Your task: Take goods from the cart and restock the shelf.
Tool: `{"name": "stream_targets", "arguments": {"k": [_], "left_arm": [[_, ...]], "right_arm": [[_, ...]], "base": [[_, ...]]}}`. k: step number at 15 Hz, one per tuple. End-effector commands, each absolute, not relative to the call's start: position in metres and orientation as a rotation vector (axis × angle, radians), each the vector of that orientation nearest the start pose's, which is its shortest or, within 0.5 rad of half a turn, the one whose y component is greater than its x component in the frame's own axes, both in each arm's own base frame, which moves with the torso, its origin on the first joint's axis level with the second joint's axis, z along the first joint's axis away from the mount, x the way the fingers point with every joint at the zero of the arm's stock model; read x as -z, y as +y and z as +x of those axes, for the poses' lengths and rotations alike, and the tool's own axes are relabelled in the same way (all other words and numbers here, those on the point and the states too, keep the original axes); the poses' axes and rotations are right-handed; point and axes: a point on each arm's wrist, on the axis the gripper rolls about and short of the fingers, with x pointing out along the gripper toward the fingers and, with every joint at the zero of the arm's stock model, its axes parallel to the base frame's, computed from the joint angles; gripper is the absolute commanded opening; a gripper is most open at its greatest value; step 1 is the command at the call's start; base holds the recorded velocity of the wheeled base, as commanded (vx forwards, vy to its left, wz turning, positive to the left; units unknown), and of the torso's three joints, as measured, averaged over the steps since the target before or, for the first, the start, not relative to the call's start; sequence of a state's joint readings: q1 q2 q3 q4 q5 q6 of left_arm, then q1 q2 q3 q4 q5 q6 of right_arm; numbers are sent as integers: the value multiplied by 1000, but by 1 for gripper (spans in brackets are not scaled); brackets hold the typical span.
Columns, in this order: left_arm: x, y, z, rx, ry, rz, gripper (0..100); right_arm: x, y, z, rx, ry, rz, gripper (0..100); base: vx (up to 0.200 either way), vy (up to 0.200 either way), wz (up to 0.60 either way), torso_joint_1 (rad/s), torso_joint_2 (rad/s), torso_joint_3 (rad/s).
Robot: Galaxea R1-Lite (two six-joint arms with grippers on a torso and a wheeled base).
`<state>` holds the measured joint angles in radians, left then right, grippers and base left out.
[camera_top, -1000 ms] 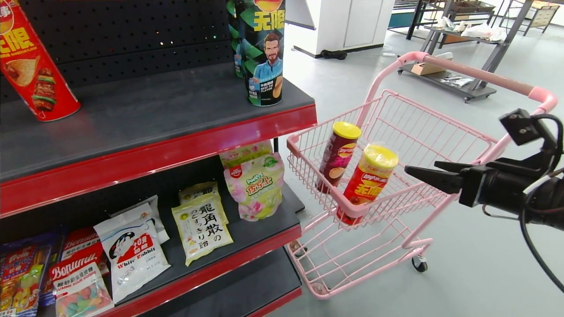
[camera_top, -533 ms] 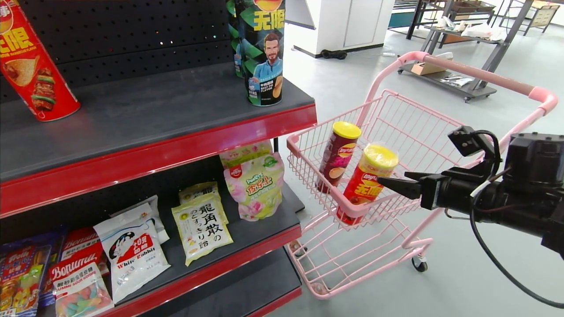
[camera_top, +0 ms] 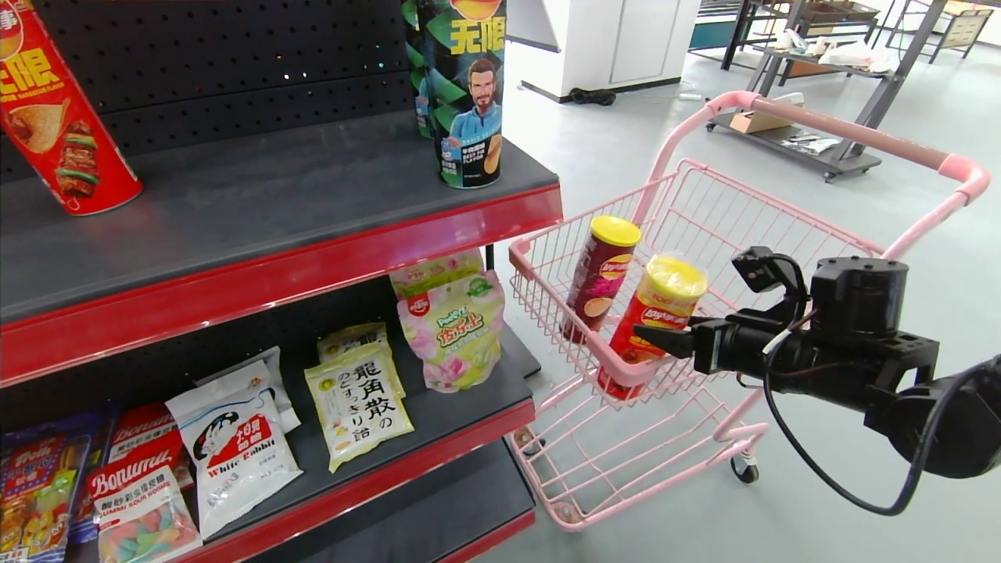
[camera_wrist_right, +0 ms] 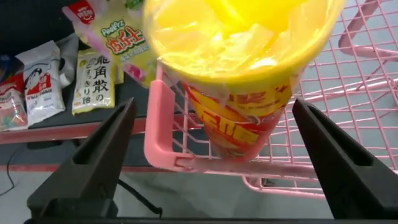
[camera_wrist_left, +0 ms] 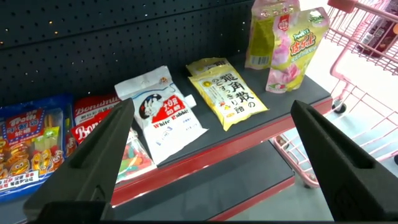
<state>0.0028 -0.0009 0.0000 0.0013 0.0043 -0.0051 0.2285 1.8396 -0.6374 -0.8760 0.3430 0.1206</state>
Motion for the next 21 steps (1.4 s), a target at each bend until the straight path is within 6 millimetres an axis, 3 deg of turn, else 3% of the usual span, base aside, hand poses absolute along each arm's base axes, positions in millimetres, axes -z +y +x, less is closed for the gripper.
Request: {"name": "stream_targets", "arguments": {"k": [1,13,14,19,20,21], "left_arm": [[-75,0,-23,-8,2,-6,100],[-75,0,-23,-8,2,-5,100],[-75,0,-23,-8,2,-5,100],[-75,0,-23,-8,2,-5,100],[-75,0,-23,-8,2,-5,100],[-75,0,-23,-8,2,-5,100]], "right_arm": [[-114,77,310,-534,379,138,100],[-114,87,339,-525,347,155,100],[-111,87,340,-519,354,154,0],[-110,93,337,-525,366,188,0],[-116,92,335,-513,349,185,0],[-140,89,326,-498,278,182,0]], "base": [[0,0,0,0,0,0],[0,0,0,0,0,0],[0,0,0,0,0,0],[0,0,0,0,0,0],[0,0,0,0,0,0],[0,0,0,0,0,0]]}}
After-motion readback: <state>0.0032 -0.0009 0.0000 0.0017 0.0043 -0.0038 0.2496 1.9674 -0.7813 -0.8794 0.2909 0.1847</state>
